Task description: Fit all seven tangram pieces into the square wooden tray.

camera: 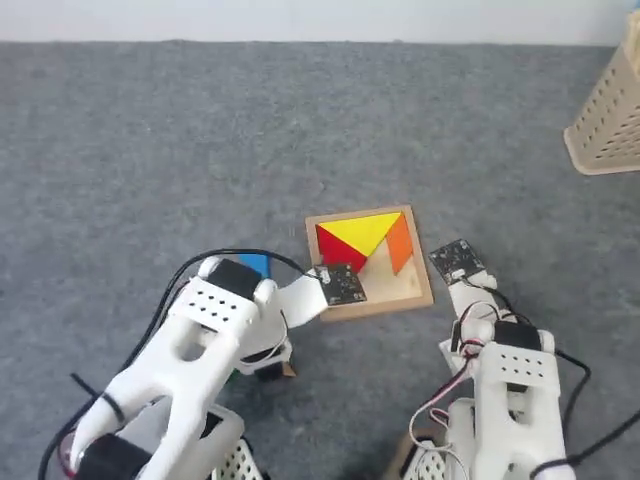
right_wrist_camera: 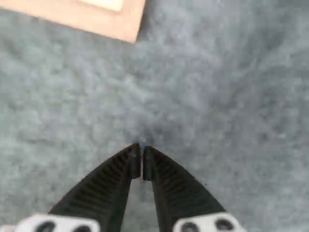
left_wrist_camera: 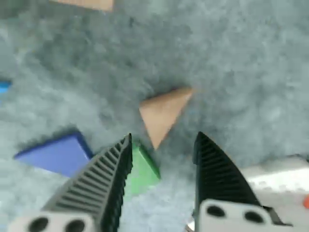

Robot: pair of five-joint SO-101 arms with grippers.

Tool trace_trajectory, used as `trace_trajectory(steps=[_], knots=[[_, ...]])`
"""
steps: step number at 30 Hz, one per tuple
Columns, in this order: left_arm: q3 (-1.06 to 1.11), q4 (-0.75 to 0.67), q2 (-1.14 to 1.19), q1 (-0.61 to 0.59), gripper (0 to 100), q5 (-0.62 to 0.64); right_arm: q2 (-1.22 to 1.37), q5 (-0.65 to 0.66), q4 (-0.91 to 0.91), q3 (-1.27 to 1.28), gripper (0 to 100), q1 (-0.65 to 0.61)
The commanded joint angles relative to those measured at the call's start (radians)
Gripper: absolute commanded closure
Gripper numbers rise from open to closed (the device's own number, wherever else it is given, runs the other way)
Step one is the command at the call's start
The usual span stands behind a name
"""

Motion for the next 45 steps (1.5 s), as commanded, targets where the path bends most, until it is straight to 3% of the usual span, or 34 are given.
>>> trace_trajectory(steps=[1, 14, 28, 32, 39, 45], knots=[[-0.001, -0.029, -0.026, -0.006, 80, -0.034, 0.012, 0.014, -0.024, -0.006, 99.2, 0.012], [-0.104, -0.094, 0.276, -0.011, 80, -0.055, 0.012, 0.014, -0.024, -0.003, 99.2, 0.012], [-0.117, -0.287, 0.497, -0.018, 81, -0.02, 0.012, 0.014, -0.024, -0.002, 99.2, 0.008], [-0.127, -0.295, 0.465, -0.02, 86, 0.025, 0.012, 0.014, -0.024, -0.002, 99.2, 0.008], [-0.137, -0.21, 0.342, -0.012, 89, 0.034, 0.018, 0.014, -0.036, 0.0, 99.2, 0.01], [-0.22, -0.028, 0.218, -0.02, 89, 0.034, 0.018, 0.014, -0.036, 0.0, 99.2, 0.01]])
